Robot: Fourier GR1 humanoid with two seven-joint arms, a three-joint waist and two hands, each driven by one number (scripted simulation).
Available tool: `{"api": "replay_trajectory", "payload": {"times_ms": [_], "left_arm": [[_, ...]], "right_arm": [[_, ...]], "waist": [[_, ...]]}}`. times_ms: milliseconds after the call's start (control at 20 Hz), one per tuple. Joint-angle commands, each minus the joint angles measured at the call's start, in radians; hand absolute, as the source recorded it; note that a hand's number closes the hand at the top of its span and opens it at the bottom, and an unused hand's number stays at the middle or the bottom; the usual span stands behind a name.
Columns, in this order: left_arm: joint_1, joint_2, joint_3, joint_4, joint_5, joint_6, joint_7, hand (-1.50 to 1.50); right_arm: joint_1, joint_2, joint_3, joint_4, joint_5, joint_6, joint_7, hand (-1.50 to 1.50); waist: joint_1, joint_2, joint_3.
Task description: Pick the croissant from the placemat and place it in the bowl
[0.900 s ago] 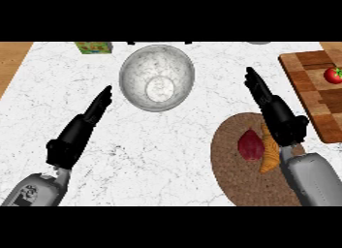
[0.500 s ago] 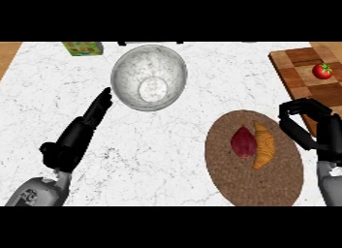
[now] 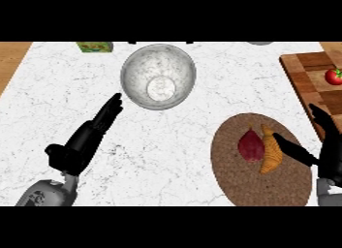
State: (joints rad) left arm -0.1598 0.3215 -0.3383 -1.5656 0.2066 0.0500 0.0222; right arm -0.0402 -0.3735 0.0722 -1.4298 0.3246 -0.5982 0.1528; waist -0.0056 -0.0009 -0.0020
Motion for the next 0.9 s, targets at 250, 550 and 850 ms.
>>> {"api": "replay_trajectory", "payload": {"times_ms": [250, 550, 850], "left_arm": [[-0.013, 0.004, 0.003, 0.002, 0.009, -0.037, 0.011, 0.0], [-0.033, -0.016, 0.0, 0.005, -0.019, -0.011, 0.013, 0.0], [-0.032, -0.021, 0.027, -0.021, 0.009, -0.03, 0.053, 0.0]], "right_arm": [[-0.088, -0.267, 0.117, -0.012, 0.177, 0.413, 0.496, -1.5], [-0.206, -0.252, 0.184, -0.083, -0.029, 0.817, 0.804, -1.5], [-0.405, -0.166, 0.134, -0.046, -0.199, 0.971, 1.077, -1.5]], "waist": [[0.023, 0.001, -0.007], [0.023, -0.001, -0.004], [0.022, 0.001, 0.001]]}}
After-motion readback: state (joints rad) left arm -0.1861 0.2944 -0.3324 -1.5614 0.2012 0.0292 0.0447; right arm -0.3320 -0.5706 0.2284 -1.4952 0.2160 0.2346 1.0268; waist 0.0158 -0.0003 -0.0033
